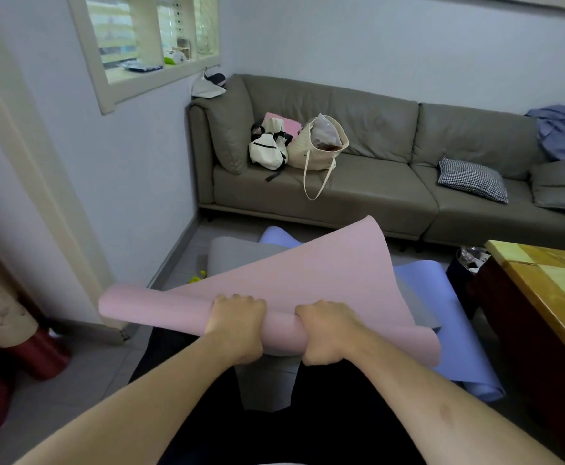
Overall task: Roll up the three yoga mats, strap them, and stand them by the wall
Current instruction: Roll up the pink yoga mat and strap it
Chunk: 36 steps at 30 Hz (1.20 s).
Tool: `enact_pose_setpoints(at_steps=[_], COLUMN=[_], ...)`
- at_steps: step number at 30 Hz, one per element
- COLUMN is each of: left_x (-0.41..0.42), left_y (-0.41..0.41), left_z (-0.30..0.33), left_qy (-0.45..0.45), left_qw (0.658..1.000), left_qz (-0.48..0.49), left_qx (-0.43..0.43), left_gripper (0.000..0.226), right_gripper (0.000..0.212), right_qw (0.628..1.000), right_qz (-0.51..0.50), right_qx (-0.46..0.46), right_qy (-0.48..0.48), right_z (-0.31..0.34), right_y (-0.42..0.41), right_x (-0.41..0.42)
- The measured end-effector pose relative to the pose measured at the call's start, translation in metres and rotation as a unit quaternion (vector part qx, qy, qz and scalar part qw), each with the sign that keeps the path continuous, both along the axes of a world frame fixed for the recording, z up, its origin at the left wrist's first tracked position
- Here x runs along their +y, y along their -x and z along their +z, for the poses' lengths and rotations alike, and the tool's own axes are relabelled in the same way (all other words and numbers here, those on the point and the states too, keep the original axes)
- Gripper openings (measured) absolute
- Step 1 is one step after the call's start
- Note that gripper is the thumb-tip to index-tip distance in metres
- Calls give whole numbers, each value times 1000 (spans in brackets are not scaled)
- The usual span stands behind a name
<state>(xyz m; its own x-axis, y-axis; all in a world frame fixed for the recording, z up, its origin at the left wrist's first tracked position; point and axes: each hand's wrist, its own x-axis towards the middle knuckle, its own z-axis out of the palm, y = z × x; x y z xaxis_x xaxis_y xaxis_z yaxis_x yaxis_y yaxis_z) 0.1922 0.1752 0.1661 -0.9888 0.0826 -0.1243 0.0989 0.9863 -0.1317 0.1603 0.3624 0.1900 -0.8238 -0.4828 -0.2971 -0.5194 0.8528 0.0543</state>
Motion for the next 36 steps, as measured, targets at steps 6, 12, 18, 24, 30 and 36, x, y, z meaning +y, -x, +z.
enact_pose_setpoints(at_steps=[6,12,18,24,30,36], left_x=[-6,1,1,-7,-2,-3], left_y=[8,-17,-10,9,-2,-12], left_z=[11,-8,-6,14,-3,-11], left_qy=[-33,-1,2,-24,2,9], left_qw=[997,1000,999,998,1000,998], left_qz=[7,-19,-9,-14,-27,-26], left_qx=[-71,25,45,-64,0,52], left_gripper=[49,53,51,51,56,51], right_gripper=[56,46,50,58,50,47], right_qw=[989,993,997,981,988,991], right_qz=[40,18,0,45,13,2], right_qx=[133,116,71,181,145,117], right_qy=[48,32,36,59,47,62], right_z=[-19,-13,-9,-33,-22,-11], right_y=[-21,-20,-8,-25,-19,-16], right_x=[12,7,4,10,3,0])
